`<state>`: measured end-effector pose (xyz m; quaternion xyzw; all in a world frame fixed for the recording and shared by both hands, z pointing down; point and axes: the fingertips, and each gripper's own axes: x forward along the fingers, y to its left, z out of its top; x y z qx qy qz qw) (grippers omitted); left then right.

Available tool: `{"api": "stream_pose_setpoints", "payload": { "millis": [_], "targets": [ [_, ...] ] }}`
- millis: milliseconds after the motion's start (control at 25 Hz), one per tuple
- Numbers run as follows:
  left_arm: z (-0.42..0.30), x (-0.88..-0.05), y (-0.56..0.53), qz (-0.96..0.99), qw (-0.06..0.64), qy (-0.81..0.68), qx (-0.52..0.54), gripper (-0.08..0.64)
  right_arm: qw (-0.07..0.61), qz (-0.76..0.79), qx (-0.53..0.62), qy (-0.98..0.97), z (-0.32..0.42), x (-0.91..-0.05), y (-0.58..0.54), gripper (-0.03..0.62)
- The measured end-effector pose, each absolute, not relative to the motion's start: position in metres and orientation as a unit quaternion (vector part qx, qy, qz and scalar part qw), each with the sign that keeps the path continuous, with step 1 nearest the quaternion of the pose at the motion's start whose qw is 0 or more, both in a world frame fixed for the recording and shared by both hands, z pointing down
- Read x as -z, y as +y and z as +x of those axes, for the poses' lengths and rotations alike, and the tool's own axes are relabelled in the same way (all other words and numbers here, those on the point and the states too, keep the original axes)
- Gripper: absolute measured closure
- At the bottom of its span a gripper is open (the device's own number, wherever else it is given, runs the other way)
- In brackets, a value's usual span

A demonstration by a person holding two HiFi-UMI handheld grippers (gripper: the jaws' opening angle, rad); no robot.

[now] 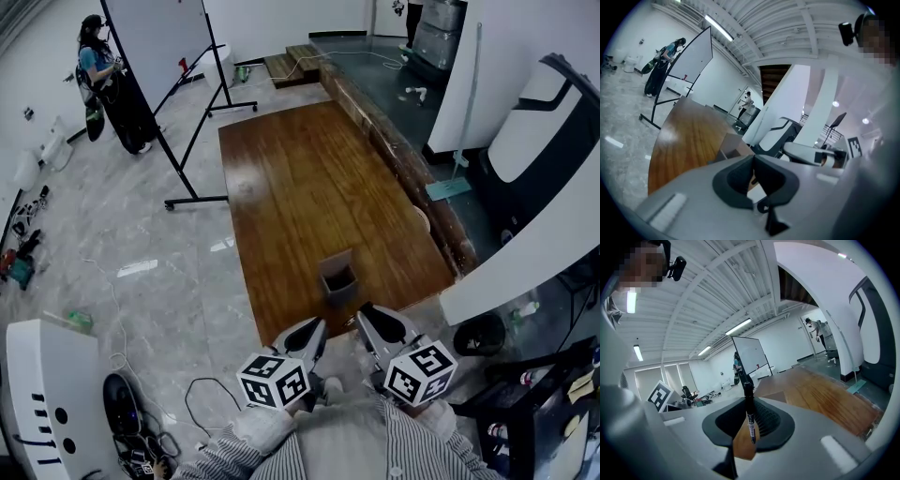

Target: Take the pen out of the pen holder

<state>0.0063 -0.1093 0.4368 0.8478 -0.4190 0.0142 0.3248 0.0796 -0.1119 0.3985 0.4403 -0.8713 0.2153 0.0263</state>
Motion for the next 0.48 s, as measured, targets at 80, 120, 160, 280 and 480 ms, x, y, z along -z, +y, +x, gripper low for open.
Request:
{"api": "stream_pose_setpoints", "payload": {
  "millis": [80,120,160,280,480],
  "targets": [
    [0.0072,-0.4376,-0.1081,0.847,0.325,-0.42,-0.018,0.552,0.028,0.437,-0.217,-0.872,0.078,-0.3982,-0.111,0.543],
    [0.0075,-0.438,-0.1073,0.847,0.326,-0.42,-0.019,0.552,0.028,0.435,-0.219,-0.873,0.0772,-0.3984,-0.1103,0.543],
    [0.0082,-0.4386,-0.1064,0.846,0.327,-0.42,-0.019,0.552,0.029,0.433,-0.22,-0.874,0.0766,-0.3989,-0.1095,0.543],
    [0.011,-0.4407,-0.1038,0.847,0.326,-0.418,-0.023,0.552,0.036,0.43,-0.218,-0.875,0.0756,-0.4012,-0.1079,0.543],
    [0.0142,-0.4431,-0.0995,0.849,0.324,-0.417,-0.033,0.552,0.043,0.424,-0.219,-0.878,0.0737,-0.4031,-0.1065,0.543]
  ]
}}
